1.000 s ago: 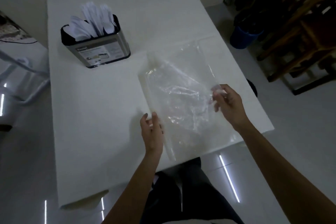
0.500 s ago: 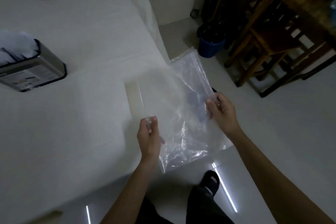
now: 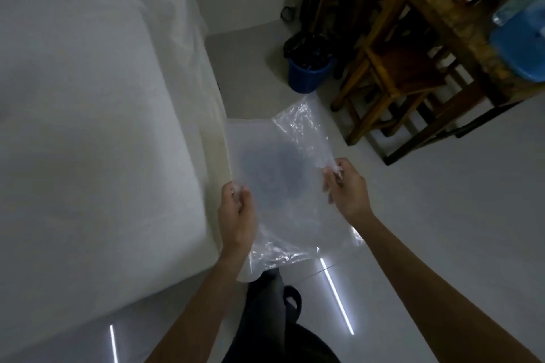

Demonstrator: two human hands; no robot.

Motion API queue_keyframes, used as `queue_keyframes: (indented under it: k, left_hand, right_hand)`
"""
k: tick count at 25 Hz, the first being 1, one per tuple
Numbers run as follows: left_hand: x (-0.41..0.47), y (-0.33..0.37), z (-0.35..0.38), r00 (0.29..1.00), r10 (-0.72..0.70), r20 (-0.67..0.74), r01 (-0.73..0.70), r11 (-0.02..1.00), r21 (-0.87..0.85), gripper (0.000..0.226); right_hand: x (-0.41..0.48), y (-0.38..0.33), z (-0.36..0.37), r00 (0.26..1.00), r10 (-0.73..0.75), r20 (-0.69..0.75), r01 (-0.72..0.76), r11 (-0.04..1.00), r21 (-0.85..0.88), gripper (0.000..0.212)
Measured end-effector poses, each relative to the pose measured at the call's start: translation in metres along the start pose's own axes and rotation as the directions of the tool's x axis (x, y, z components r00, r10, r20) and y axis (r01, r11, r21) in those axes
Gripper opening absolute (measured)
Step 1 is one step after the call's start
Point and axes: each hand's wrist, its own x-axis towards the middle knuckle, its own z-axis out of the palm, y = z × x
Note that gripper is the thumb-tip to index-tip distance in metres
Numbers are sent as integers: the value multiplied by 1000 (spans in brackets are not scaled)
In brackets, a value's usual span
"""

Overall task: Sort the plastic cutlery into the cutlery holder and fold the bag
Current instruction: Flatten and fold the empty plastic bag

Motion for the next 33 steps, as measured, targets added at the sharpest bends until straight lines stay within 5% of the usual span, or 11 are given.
queue_keyframes:
  k: [3,7,13,21,28,33]
  left_hand:
    - [28,-27,40,994,-110,6,110,993,53,29]
    - [63,-44,78,974,-204,95,193,975,113,23]
    - [129,-84,122,887,-413,207,360,899,251,62]
    - [208,-221,206,794,-559,239,467,812,351,61]
    - [267,-325,261,800,-548,245,391,786,480,39]
    - [284,-350,276,777,-601,187,386,689,614,44]
  right_hand:
    - [45,17,5,978,93,187,-81,994,-69,28]
    - [100,36,18,923,227,311,-162,962,-221,39]
    - [168,86,56,882,251,400,-8,855,-519,41]
    - [252,209,150,809,351,471,-10,810,-586,40]
    - [312,313,225,749,376,546,67,777,-626,28]
    - [320,337,249,732,417,538,71,740,-669,17]
